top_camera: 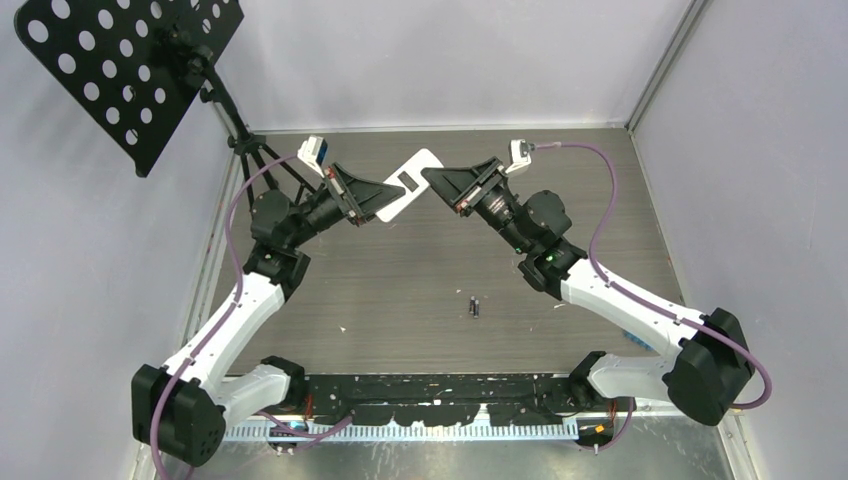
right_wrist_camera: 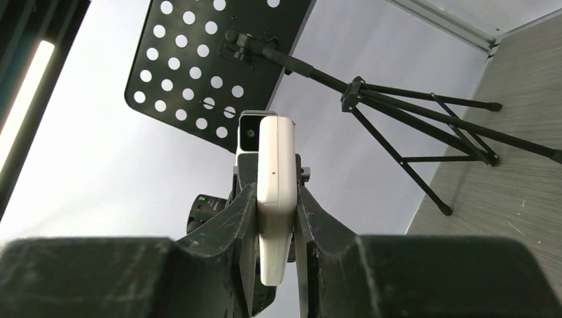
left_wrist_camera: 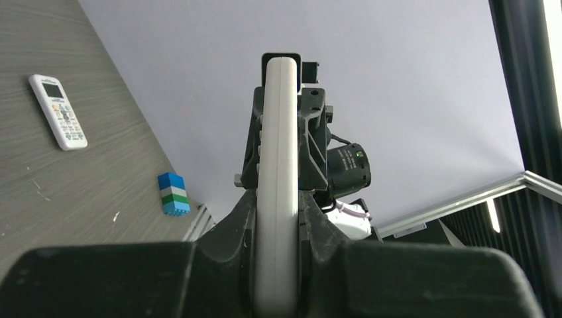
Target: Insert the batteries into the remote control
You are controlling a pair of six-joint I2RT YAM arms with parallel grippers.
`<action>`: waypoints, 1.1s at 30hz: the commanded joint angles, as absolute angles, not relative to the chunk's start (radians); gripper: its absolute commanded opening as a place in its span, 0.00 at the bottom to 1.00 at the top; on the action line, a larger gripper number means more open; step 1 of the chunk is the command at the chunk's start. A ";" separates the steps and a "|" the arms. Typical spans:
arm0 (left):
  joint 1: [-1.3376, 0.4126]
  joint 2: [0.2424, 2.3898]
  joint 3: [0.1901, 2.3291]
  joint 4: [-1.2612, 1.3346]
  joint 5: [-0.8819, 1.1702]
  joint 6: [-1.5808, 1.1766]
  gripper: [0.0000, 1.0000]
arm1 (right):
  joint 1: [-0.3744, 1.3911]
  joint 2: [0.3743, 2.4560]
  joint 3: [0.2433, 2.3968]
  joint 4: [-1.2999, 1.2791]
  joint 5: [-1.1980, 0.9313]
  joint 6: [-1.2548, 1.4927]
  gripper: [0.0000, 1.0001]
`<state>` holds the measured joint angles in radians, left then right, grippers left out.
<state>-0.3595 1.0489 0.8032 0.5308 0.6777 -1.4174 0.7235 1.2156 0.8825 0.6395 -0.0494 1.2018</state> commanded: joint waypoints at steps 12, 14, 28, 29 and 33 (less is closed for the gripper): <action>-0.327 1.050 1.002 -0.047 1.012 -0.807 0.00 | 0.666 1.159 1.072 0.048 -0.492 0.616 0.82; -0.325 1.051 1.035 -0.130 1.065 -0.737 0.00 | 0.662 1.162 1.089 -0.031 -0.560 0.549 0.82; -0.301 1.027 1.044 -0.272 1.236 -0.578 0.00 | 0.632 1.159 1.033 0.104 -0.768 0.573 0.52; -0.294 1.022 1.040 -0.272 1.239 -0.579 0.00 | 0.628 1.158 1.028 0.118 -0.772 0.584 0.51; -0.282 1.014 1.027 -0.226 1.252 -0.617 0.00 | 0.627 1.173 1.031 0.126 -0.789 0.601 0.40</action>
